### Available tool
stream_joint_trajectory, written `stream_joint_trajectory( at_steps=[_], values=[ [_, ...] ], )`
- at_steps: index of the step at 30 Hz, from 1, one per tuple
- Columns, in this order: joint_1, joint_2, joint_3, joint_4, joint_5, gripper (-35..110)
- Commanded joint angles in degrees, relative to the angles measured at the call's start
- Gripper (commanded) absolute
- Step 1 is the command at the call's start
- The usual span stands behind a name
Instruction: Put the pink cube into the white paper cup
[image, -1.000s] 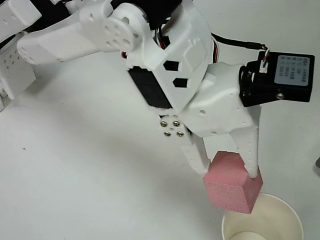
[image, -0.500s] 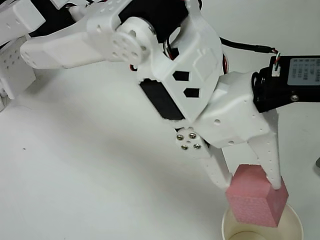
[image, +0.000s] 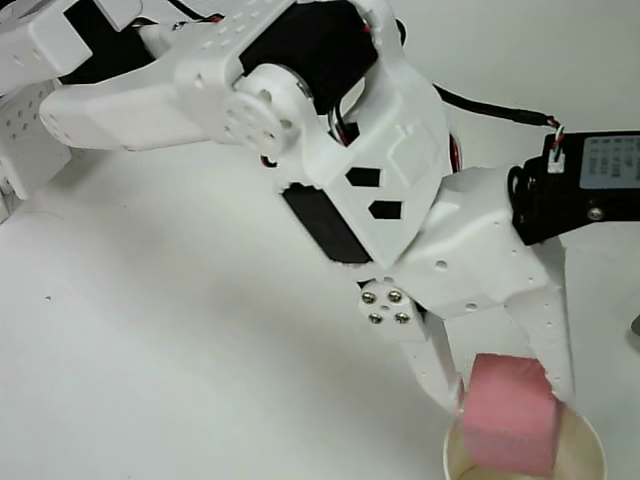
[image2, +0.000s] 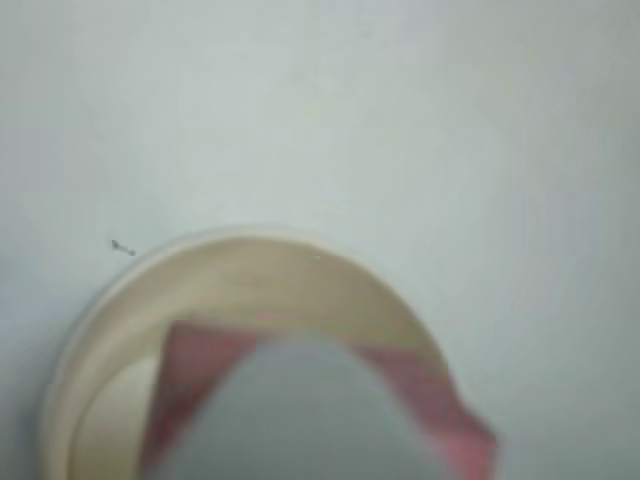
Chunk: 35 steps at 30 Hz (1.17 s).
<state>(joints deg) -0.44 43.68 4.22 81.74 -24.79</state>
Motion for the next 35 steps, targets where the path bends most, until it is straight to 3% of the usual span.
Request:
stream_joint_trajectory(
  at_steps=[1,10,35],
  values=[
    [0.7,2.5,-5.8,-1.5,-0.8,37],
    [0.5,2.0,-5.8,-1.2,-3.1,45],
    [-0.4,2.5,-7.9,1.4,-4.1,44]
  ],
)
